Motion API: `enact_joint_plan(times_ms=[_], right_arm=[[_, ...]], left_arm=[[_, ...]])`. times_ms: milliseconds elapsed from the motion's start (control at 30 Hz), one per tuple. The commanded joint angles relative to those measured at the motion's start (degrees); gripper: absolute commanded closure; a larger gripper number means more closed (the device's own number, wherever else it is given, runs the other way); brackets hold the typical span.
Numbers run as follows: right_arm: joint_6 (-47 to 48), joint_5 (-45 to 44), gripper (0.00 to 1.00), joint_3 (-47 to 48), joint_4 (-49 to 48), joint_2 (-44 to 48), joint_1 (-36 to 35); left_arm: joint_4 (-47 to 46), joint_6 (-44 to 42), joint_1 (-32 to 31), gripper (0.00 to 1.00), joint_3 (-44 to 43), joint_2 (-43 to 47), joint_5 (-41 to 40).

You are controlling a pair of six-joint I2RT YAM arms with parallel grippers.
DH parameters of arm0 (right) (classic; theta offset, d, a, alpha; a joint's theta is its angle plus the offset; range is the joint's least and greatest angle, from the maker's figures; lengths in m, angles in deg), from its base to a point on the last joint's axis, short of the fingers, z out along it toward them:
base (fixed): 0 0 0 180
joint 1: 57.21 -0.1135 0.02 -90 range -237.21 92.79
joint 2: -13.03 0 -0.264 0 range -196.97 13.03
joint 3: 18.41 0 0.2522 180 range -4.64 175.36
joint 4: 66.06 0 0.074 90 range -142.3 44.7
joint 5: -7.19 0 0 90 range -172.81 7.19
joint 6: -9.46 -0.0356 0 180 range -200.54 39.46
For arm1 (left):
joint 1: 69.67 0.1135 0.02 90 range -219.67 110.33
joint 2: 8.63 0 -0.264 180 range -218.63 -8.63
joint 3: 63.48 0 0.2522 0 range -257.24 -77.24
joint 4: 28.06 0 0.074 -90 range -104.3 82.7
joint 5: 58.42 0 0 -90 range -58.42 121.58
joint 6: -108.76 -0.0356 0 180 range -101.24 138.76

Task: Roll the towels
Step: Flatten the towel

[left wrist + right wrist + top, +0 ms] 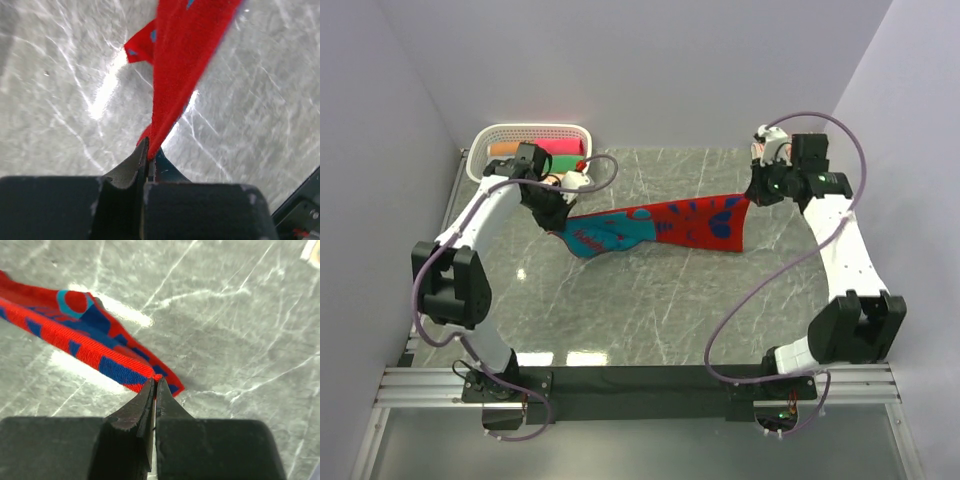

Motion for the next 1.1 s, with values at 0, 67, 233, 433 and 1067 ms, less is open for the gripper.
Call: enact_joint_plan(times_ms=[0, 67, 233, 433, 1067], right_arm=[[1.23, 1.65, 1.00, 0.85, 2.20, 7.90, 2.14], [1.76, 1.12, 1.00, -0.99, 2.91, 11.52, 2.58], [1.68, -0.63, 1.00, -7.94, 6.41, 26.90, 2.85], [0.89, -3.97, 1.00, -7.95, 9.68, 34.66, 2.85], [-4.82, -12.41, 0.84, 0.73, -12.66, -18.90, 2.14]], left_arm=[[9.20, -6.50, 0.77, 0.99, -3.69, 4.25, 3.34], [11.92, -8.87, 0.85, 0.99, -2.04, 8.45, 3.26], [19.22, -13.45, 0.94, 1.00, 0.61, 18.64, 4.05], [22.04, -15.03, 0.86, 1.00, -0.79, 26.05, 2.56], [-2.31, 2.53, 0.94, 0.63, -23.18, -23.67, -1.31]])
